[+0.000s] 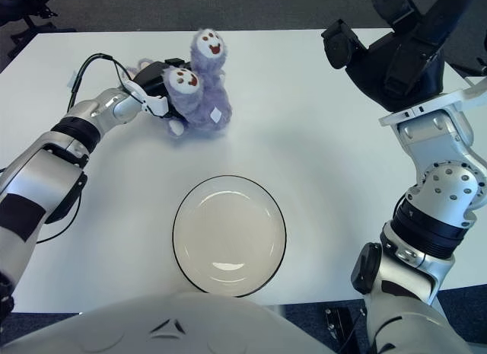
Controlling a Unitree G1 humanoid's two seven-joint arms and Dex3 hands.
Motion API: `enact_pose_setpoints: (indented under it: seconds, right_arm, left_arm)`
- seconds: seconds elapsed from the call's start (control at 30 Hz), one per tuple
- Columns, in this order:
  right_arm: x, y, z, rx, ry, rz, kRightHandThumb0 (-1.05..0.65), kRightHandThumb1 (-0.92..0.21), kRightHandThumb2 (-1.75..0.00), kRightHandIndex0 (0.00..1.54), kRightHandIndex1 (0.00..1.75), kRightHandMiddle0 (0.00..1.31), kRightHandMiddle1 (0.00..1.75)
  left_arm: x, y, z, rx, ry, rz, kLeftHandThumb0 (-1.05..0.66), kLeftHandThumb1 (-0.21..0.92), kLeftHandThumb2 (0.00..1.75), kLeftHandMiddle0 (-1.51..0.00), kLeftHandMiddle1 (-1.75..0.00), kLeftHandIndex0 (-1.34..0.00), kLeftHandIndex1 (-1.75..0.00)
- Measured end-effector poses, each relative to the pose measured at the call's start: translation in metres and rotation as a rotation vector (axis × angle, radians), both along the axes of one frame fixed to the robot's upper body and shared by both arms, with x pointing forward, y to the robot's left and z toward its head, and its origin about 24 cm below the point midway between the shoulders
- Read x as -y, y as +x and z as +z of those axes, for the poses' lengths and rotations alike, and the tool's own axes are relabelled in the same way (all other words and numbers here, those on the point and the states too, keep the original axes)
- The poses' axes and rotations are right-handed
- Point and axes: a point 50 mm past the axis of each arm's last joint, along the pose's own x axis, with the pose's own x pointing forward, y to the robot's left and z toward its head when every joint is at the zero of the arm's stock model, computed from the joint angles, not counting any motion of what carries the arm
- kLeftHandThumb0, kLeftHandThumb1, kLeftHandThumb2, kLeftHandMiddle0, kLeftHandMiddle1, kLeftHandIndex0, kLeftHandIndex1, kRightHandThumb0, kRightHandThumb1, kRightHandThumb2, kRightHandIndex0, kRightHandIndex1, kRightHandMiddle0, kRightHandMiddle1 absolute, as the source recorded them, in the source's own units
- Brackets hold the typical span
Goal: Put the doll into the plate.
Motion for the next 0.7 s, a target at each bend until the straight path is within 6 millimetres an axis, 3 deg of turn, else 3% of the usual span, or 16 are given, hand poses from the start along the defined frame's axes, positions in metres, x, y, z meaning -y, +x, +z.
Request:
enact_pose_setpoints:
  seconds: [0.3,0.33,0.37,0.47,0.7]
  right_arm:
    - [0.0,0.0,0.0,0.0,-0.002,0.0,-0.35,-0.92,-0.8,0.85,1.75,0.64,1.75]
    - [0.0,0.0,0.0,-0.002,-0.007,0.0,-0.35,-0.9,-0.77,0.84,1.74,0.57,1.74]
    - [0.0,0.001,0.0,0.009,-0.042,-0.031,-0.35,-0.89,-0.7,0.83,1.69,0.46,1.73]
    - [0.0,0.005,-0.003,0.012,-0.176,-0.104,-0.35,-0.87,-0.6,0.82,1.64,0.33,1.72]
    - [-0.003,0.012,-0.022,0.01,-0.516,-0.227,-0.35,-0.87,-0.56,0.81,1.61,0.26,1.72]
  left_arm:
    - [-0.003,-0.003,0.011,0.028,-0.048,-0.049,0.0,0.28,1.36,-0.61,-1.71,-0.45,-1.75]
    - [-0.004,-0.003,0.011,0.028,-0.047,-0.049,0.0,0.28,1.36,-0.61,-1.71,-0.45,-1.75]
    - [-0.004,-0.004,0.011,0.028,-0.047,-0.05,0.0,0.28,1.36,-0.61,-1.71,-0.45,-1.75]
    - [-0.003,-0.004,0.011,0.028,-0.046,-0.057,0.0,0.27,1.36,-0.62,-1.71,-0.45,-1.75]
    - [-0.003,-0.006,0.013,0.032,-0.05,-0.085,0.0,0.27,1.37,-0.62,-1.71,-0.45,-1.75]
